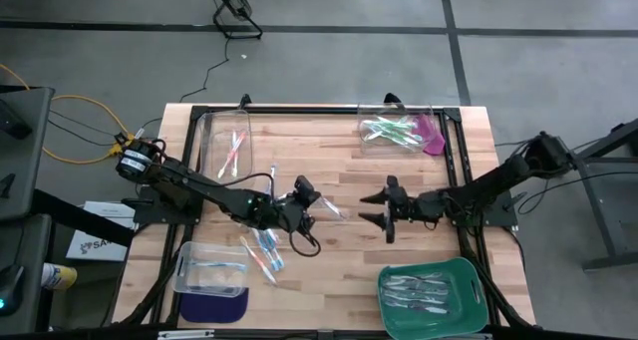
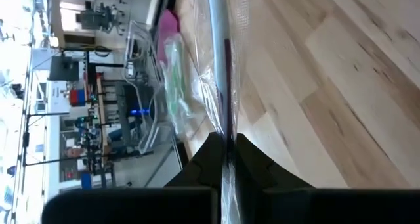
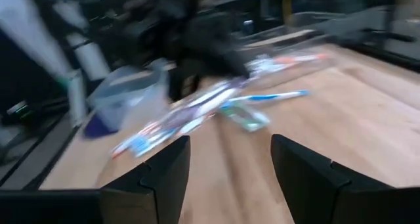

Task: Pick & Place Toothbrushes
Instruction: Put the violet toothbrush into the green bin

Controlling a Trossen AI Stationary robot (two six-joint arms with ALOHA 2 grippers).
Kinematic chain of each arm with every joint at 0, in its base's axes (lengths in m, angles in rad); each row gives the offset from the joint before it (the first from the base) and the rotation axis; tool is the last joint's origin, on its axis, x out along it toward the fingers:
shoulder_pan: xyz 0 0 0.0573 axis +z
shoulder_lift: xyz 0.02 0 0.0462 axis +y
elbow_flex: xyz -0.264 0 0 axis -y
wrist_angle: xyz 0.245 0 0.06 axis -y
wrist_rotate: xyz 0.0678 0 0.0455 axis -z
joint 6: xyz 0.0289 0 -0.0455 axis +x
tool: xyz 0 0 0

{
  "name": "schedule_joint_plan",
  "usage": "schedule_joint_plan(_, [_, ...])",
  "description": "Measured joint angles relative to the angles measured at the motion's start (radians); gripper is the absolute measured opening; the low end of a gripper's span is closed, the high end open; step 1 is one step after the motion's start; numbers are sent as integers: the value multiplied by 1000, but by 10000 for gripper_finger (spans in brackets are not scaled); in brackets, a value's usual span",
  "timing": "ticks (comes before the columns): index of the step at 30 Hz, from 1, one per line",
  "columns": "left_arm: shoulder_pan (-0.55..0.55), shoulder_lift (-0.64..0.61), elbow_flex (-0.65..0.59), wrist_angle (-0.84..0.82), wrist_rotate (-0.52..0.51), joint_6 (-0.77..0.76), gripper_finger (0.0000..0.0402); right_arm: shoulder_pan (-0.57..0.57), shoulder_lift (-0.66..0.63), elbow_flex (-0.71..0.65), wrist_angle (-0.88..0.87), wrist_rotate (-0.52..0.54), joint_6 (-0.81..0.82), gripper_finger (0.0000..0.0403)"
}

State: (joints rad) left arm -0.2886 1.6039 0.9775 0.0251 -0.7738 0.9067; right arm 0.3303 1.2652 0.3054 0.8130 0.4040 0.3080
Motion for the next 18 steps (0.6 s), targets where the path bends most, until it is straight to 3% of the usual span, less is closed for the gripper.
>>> schedule_joint_plan(4, [0, 0, 0, 59, 8, -43, 8, 44, 0, 0, 22, -77, -50, 205])
schedule_joint_plan(11, [0, 0, 0, 100, 12, -138, 8, 60, 0, 0, 109, 17, -20, 205])
schedule_joint_plan(18, [1, 0, 0, 114, 6, -326, 8, 72, 0, 0, 110, -50, -128, 205])
